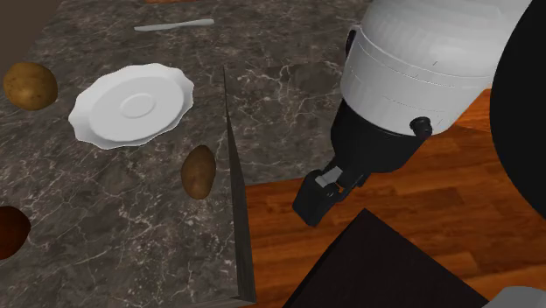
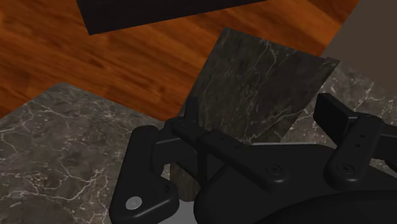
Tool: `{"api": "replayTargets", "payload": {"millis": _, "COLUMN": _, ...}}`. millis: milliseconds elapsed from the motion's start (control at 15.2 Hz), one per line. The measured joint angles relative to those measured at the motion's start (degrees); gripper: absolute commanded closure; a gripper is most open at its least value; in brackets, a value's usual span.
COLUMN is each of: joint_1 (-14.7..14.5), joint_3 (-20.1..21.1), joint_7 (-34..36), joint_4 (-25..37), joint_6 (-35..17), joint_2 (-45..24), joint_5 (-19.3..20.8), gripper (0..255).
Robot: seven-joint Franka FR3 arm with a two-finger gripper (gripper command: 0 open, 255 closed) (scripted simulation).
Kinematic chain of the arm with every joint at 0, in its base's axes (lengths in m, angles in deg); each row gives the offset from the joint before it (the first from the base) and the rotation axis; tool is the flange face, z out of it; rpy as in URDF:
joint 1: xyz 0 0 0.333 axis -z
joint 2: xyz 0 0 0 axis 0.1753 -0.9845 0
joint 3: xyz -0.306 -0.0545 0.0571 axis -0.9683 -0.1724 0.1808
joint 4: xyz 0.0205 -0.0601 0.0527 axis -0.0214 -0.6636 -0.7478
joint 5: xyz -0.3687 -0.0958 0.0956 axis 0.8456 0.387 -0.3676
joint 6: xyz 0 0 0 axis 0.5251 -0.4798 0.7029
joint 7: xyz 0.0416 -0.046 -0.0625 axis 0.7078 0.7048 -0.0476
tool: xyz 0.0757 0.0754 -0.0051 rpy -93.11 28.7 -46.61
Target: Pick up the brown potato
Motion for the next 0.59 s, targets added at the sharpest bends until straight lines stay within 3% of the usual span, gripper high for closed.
{"api": "replayTargets", "payload": {"millis": 198, "joint_1": 0.1, "joint_3": 1.2, "joint_7": 2.3, "joint_4": 1.5, "joint_6": -0.7, "joint_2": -2.7, "joint_5": -0.7, "gripper": 0}}
{"api": "replayTargets", "payload": {"millis": 594, "joint_1": 0.7, "joint_3": 6.3, "joint_7": 13.7, "joint_4": 10.3, "joint_6": -3.4, "joint_2": -16.9, "joint_5": -2.9, "gripper": 0}}
